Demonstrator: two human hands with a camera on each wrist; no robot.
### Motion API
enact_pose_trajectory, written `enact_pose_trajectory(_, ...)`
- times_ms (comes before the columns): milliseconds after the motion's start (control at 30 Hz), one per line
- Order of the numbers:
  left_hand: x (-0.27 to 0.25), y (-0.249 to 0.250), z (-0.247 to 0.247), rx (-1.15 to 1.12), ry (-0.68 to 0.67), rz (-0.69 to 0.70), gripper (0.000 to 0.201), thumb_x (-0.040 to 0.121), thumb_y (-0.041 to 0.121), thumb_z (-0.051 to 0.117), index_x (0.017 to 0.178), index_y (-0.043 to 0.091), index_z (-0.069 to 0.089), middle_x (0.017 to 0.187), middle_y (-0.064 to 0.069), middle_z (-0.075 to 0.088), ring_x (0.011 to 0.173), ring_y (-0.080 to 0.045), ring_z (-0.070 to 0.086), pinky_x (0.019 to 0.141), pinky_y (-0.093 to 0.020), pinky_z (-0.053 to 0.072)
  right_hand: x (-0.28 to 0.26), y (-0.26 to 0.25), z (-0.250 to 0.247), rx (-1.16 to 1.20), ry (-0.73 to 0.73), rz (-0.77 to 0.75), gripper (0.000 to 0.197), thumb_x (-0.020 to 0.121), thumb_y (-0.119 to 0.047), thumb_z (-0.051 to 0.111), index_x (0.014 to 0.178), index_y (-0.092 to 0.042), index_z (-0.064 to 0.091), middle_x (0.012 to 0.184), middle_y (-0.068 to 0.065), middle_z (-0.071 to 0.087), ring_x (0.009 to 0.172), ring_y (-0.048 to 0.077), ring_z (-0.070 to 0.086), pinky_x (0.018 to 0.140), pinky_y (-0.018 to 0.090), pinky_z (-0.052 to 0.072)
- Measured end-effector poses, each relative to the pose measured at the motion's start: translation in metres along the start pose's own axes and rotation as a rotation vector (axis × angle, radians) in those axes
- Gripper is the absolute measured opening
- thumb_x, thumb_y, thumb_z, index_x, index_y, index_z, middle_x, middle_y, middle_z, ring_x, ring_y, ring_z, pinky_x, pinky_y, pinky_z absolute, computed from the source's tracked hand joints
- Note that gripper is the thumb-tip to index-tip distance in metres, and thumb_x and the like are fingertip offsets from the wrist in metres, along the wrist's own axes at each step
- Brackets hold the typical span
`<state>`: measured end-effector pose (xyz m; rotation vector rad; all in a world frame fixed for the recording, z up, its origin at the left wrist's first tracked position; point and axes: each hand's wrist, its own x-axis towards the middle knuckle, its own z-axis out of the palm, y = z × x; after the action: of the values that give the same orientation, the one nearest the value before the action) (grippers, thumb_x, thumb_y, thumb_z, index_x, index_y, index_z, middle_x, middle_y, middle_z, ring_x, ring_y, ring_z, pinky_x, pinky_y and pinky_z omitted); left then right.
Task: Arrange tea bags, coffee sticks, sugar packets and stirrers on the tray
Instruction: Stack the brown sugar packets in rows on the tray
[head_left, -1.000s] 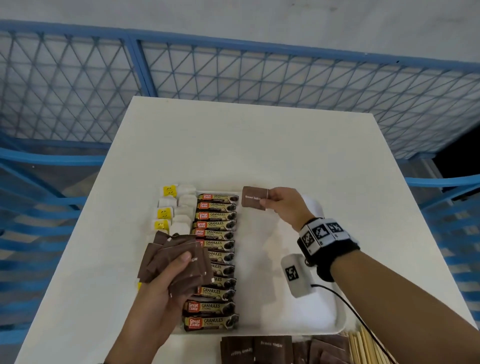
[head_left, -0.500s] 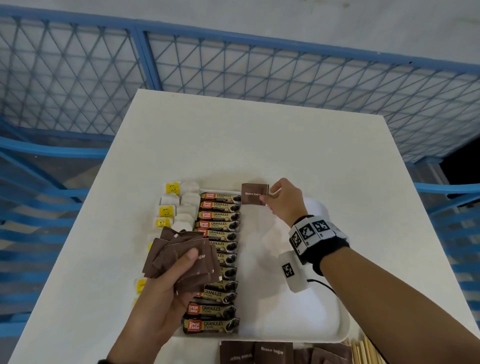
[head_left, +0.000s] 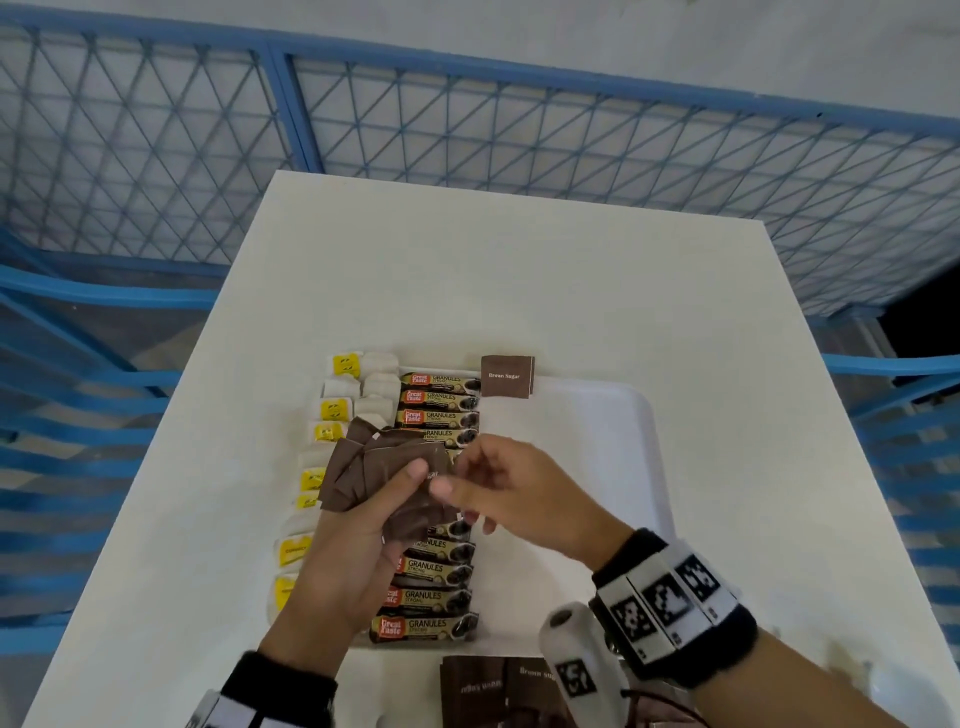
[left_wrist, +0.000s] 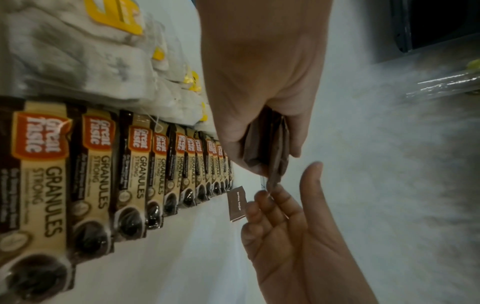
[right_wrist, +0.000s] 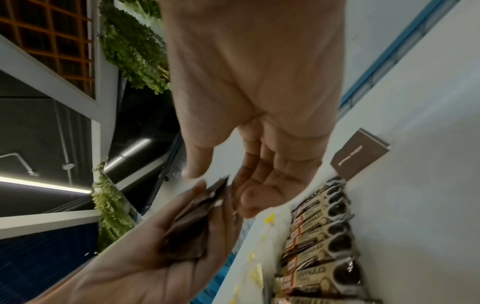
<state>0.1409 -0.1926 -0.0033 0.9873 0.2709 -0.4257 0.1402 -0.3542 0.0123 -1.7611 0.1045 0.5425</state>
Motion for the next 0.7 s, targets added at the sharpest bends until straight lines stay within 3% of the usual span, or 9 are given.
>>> enact_pose_trajectory(100, -0.002, 0.002, 0.003, -0.011, -0.021, 0.021, 0.068, 0.039, 0.04, 0.093, 0.097, 0.011, 0.071, 0.094, -0.015, 0.073, 0.083, -0.025, 0.072, 0.06, -0.028, 0.057, -0.002, 0.002, 0.006, 0.091, 0.017, -0.024, 0.026, 0.076, -0.019, 0.075, 0.088, -0.007, 0.056, 0.073, 0.003, 0.062, 0.059, 0.015, 0.058, 0.051, 0.023, 0.05)
enact_pose_trajectory(233, -0.002, 0.003, 0.0, -0.041, -0.033, -0.021, 0.095, 0.041, 0.038, 0.093, 0.122, 0.006, 0.056, 0.11, -0.018, 0.068, 0.094, -0.027, 0.069, 0.065, -0.03, 0.057, -0.002, -0.001, 0.003, 0.164, 0.066, -0.034, 0.015, 0.079, -0.014, 0.072, 0.082, -0.011, 0.058, 0.072, 0.004, 0.062, 0.057, 0.013, 0.058, 0.052, 0.021, 0.05)
enact_pose_trajectory(400, -0.001, 0.001, -0.008, -0.022, -0.046, -0.031, 0.094, 0.031, 0.032, 0.095, 0.115, 0.006, 0.06, 0.107, -0.016, 0.07, 0.093, -0.027, 0.069, 0.069, -0.032, 0.059, -0.002, -0.002, -0.007, 0.236, 0.101, -0.036, 0.008, 0.085, -0.007, 0.064, 0.093, -0.003, 0.064, 0.078, 0.01, 0.062, 0.062, 0.01, 0.06, 0.059, 0.019, 0.053)
enact_pose_trajectory(567, 0.003, -0.003, -0.015, -0.004, -0.032, -0.042, 0.088, 0.021, 0.032, 0.096, 0.102, 0.011, 0.068, 0.094, -0.011, 0.072, 0.084, -0.022, 0.071, 0.063, -0.028, 0.058, 0.007, 0.018, -0.029, 0.258, 0.295, 0.04, 0.007, 0.088, -0.006, 0.06, 0.092, -0.006, 0.066, 0.075, 0.003, 0.064, 0.064, 0.012, 0.06, 0.066, 0.019, 0.055)
enact_pose_trajectory(700, 0.004, -0.005, -0.019, 0.006, 0.02, -0.056, 0.112, 0.019, 0.033, 0.096, 0.122, 0.007, 0.057, 0.099, -0.012, 0.072, 0.087, -0.024, 0.071, 0.064, -0.03, 0.059, 0.024, 0.04, -0.063, 0.284, 0.479, 0.117, 0.005, 0.085, -0.003, 0.063, 0.082, -0.007, 0.064, 0.071, 0.005, 0.061, 0.059, 0.012, 0.057, 0.058, 0.018, 0.052)
